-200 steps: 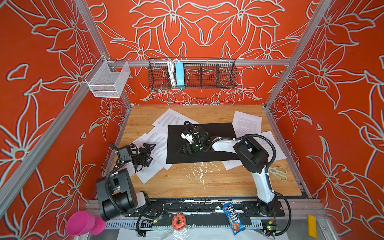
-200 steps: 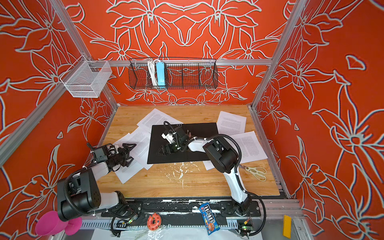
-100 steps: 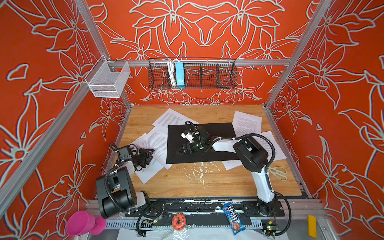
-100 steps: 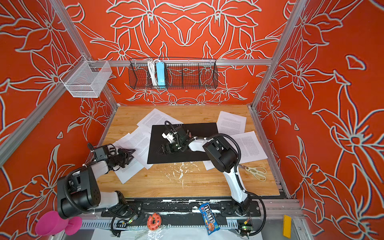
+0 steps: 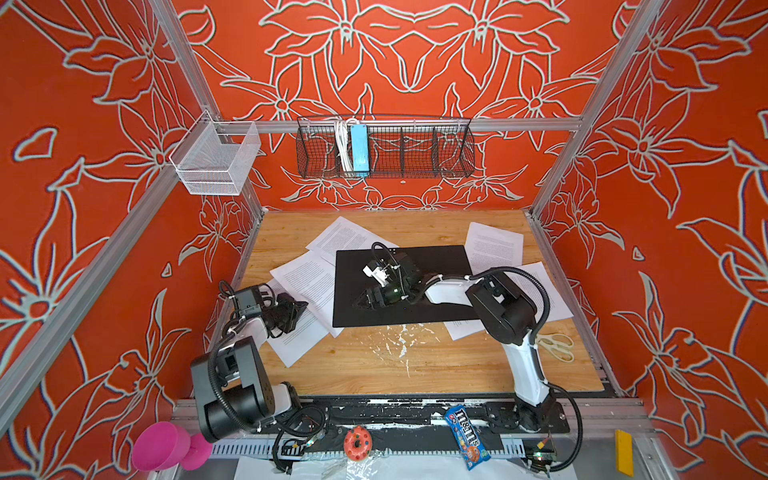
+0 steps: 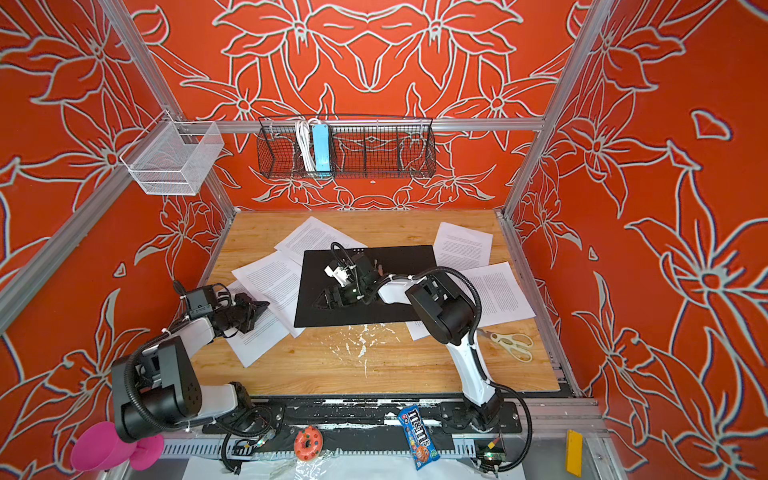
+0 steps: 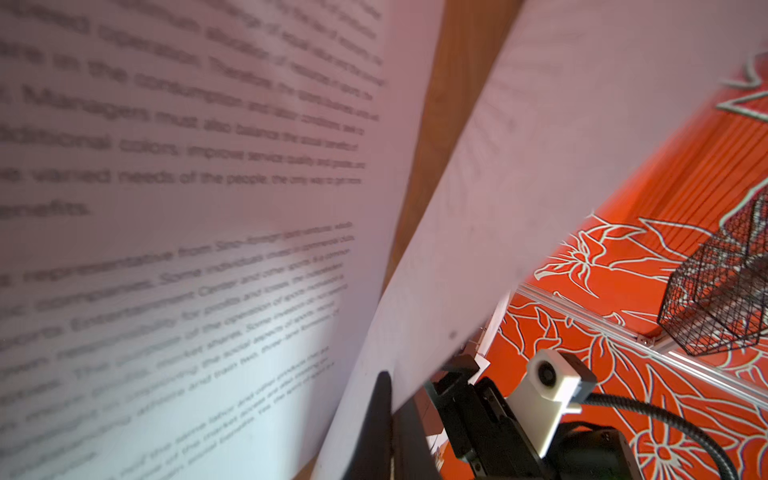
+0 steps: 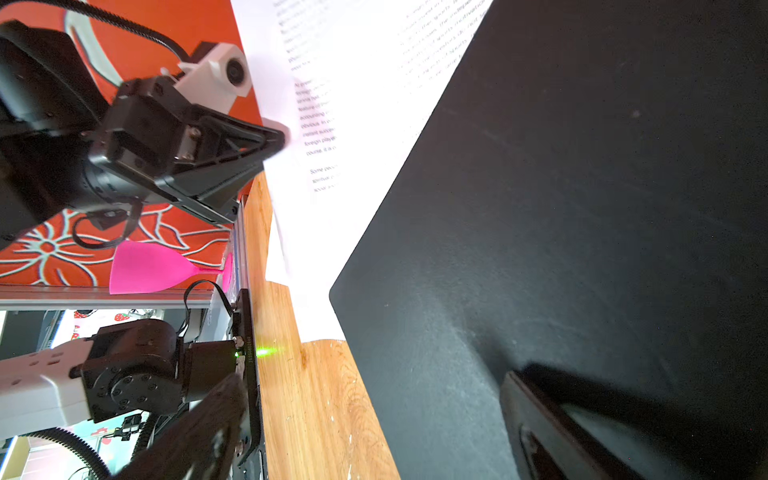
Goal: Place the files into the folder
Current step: 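Lift the sheets and carry them onto the open folder with the left gripper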
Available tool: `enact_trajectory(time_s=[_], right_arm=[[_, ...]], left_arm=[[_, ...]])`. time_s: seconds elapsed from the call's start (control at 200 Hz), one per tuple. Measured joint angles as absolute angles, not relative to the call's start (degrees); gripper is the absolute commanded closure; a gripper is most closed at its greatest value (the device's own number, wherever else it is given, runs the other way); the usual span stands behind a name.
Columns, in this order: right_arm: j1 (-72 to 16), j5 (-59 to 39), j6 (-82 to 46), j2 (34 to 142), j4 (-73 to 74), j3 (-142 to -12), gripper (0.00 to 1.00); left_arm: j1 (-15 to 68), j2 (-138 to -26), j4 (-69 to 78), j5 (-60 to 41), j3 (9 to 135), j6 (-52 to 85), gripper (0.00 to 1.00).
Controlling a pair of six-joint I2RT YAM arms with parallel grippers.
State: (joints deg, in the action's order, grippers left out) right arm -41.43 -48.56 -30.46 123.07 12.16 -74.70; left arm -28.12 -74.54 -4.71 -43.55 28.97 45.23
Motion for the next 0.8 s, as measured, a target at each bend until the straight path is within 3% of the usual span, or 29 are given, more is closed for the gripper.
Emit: enact_trajectory(time_s=[0.515, 0.801], right_arm=[[-41.2, -42.2, -24.4, 108.2, -1.5, -73.3, 0.03], [-37.3, -33.4, -24.5, 97.3, -9.8, -73.9, 0.02]], left_arm=[[-26.5, -55.9, -29.7, -42.2, 46.1, 36.2, 1.0], [-7.7, -56.1, -42.5, -32.2, 66.0, 32.3, 1.0]])
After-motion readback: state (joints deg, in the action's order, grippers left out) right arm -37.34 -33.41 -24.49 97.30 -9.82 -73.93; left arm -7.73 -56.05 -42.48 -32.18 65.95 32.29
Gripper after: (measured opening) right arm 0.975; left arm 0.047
